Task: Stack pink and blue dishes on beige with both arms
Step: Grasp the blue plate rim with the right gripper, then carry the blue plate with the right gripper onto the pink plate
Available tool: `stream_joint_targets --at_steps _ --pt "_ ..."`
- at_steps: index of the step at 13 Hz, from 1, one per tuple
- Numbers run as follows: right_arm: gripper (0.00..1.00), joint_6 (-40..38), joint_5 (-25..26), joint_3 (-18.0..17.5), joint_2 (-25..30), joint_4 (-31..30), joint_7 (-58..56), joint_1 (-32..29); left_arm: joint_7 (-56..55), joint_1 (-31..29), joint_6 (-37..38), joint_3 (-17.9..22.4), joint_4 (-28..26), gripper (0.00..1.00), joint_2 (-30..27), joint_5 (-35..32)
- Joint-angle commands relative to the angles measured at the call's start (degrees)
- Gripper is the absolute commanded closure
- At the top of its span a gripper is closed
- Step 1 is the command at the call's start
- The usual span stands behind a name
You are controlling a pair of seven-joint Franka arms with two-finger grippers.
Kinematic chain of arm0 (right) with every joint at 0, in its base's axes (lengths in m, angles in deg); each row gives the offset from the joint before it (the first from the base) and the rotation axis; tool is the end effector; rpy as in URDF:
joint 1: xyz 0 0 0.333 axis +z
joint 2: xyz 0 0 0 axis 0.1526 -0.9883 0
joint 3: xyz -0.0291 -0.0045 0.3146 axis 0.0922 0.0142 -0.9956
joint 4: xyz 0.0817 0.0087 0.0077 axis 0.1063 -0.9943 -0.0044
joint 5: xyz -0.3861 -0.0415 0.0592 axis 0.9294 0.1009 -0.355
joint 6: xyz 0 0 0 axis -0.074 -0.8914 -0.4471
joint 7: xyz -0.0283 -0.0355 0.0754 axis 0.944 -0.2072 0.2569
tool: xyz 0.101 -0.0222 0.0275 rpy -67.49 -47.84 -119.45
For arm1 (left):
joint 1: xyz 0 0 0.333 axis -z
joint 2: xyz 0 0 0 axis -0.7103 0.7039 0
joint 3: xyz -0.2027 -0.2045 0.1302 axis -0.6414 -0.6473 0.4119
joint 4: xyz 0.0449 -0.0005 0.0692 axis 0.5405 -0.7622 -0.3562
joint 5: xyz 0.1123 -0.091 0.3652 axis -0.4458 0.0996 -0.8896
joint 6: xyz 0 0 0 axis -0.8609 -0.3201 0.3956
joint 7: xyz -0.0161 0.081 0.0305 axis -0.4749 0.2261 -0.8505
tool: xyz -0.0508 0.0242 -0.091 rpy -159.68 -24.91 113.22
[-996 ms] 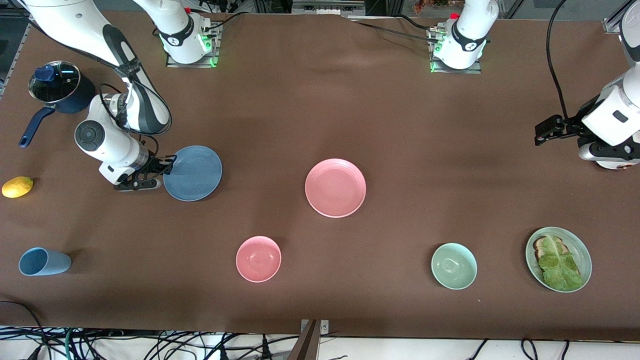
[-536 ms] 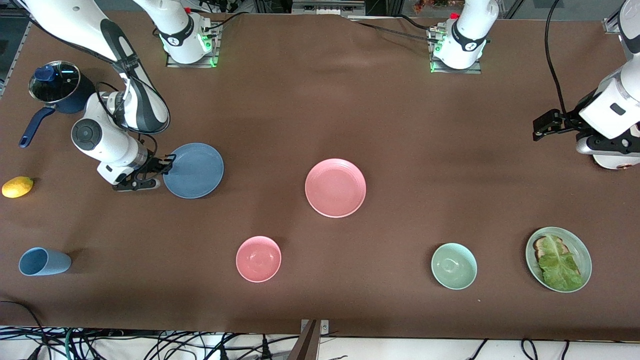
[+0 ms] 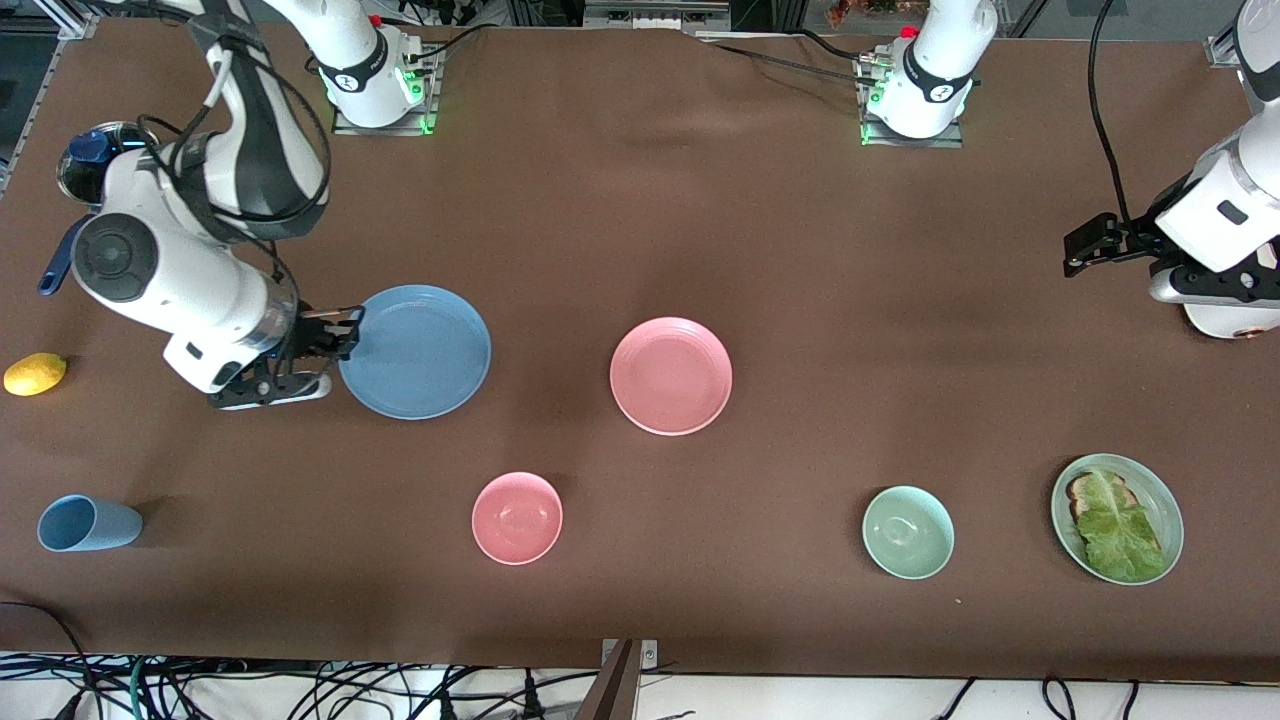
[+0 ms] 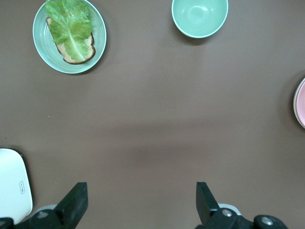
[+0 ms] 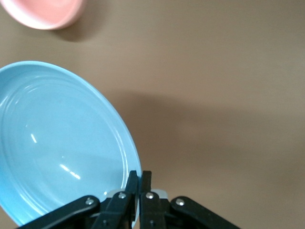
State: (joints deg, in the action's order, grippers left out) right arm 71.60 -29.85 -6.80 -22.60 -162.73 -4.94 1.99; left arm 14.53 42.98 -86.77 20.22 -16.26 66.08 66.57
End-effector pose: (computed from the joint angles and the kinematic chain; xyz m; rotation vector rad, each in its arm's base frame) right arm 0.6123 0.1609 0.4023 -3.1030 -0.1816 0.1312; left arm 0.5575 -0.0010 0.5619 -3.1020 0.0894 0.1037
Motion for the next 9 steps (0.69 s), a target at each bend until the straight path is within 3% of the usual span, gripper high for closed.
stream_joint_targets --at_steps 1,9 --pt "1.0 -0.85 -0.21 0.33 -2.52 2.98 13.0 8.1 0.89 0.08 0.14 0.33 -0.52 0.0 -1.03 0.97" --pt "1.0 4.24 -0.12 0.33 -17.98 16.34 41.43 24.29 0.8 0.08 0.23 0.33 -0.52 0.0 -1.03 0.88"
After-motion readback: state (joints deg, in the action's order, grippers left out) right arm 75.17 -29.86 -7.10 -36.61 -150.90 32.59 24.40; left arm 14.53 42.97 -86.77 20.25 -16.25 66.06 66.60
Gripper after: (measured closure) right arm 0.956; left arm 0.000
